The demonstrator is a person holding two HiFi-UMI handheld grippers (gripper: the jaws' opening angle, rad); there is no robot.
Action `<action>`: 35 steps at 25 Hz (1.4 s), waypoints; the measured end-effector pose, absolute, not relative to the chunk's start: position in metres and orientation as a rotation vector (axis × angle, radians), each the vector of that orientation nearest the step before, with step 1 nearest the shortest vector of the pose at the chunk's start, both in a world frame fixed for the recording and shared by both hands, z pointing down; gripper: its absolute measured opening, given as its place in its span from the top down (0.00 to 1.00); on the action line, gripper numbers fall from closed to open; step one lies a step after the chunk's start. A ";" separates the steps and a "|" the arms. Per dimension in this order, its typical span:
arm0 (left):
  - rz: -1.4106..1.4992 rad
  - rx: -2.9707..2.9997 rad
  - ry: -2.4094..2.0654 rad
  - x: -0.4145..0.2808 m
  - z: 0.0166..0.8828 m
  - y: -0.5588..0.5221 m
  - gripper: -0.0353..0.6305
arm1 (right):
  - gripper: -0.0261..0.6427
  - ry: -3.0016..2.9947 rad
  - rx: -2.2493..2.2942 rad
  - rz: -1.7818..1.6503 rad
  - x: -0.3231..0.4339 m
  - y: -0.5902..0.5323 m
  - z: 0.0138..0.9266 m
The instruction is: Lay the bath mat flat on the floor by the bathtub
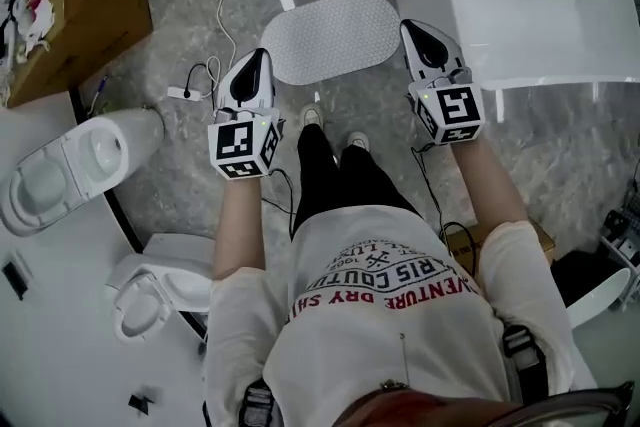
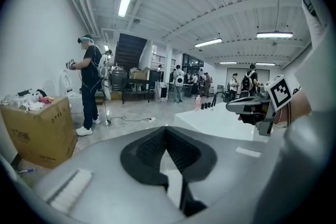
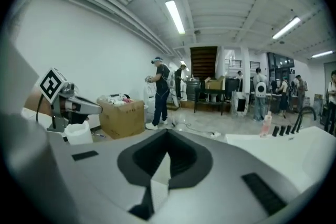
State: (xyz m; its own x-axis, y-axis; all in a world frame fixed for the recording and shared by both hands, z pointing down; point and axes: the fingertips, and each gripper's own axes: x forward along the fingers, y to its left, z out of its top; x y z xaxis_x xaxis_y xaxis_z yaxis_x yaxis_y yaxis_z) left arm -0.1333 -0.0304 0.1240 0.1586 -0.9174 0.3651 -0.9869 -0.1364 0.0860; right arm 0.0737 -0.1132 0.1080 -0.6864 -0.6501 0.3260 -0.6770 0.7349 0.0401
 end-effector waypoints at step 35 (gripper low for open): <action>0.161 2.294 -2.061 -0.065 -0.059 0.118 0.94 | 0.95 -2.881 1.050 -0.157 0.146 0.029 -0.060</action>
State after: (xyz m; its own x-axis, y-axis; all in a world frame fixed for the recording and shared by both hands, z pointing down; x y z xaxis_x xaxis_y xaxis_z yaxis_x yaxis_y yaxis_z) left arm -0.0652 0.1178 -0.0591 0.1040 -0.9881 0.1129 -0.9937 -0.1080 -0.0296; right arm 0.1461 0.0292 -0.0599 -0.7640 -0.6444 0.0319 -0.6371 0.7614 0.1198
